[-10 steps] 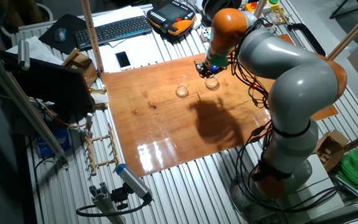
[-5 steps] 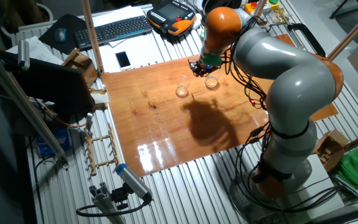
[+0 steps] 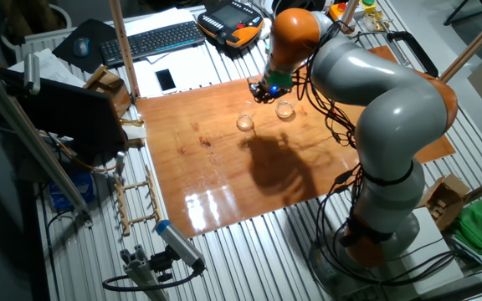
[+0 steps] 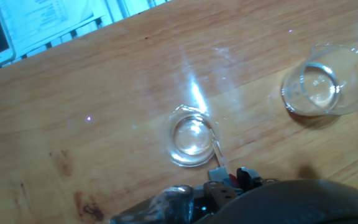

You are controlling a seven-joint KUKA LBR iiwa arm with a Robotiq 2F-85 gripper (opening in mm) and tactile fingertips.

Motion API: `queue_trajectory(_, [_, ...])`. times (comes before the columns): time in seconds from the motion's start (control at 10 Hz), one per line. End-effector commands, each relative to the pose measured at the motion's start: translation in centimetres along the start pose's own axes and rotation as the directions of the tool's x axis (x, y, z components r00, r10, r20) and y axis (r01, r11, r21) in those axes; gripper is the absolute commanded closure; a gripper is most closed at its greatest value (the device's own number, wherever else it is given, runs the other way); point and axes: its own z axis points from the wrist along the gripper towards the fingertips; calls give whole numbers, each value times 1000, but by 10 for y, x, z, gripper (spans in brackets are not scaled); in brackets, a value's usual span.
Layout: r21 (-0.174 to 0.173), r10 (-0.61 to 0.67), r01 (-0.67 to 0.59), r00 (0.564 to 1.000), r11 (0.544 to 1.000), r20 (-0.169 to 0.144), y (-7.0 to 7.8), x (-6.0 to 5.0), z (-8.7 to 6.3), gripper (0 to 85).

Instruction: Transfer liquid using a dropper

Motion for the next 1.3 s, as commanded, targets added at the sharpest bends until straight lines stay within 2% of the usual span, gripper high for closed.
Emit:
queue_trajectory(0.0, [-2, 3, -3, 1000, 1000, 1, 3, 1, 3, 673])
queue_trajectory(0.4, [0, 22, -22, 1000, 1000, 8, 16, 2, 29, 673])
queue_trajectory(0.6, [6, 36, -36, 999, 999, 2, 19, 3, 43, 673])
queue_trajectory(0.9, [29, 32, -32, 999, 999, -12, 20, 1, 54, 670])
queue_trajectory(1.2, [28, 31, -31, 999, 999, -19, 20, -1, 65, 670])
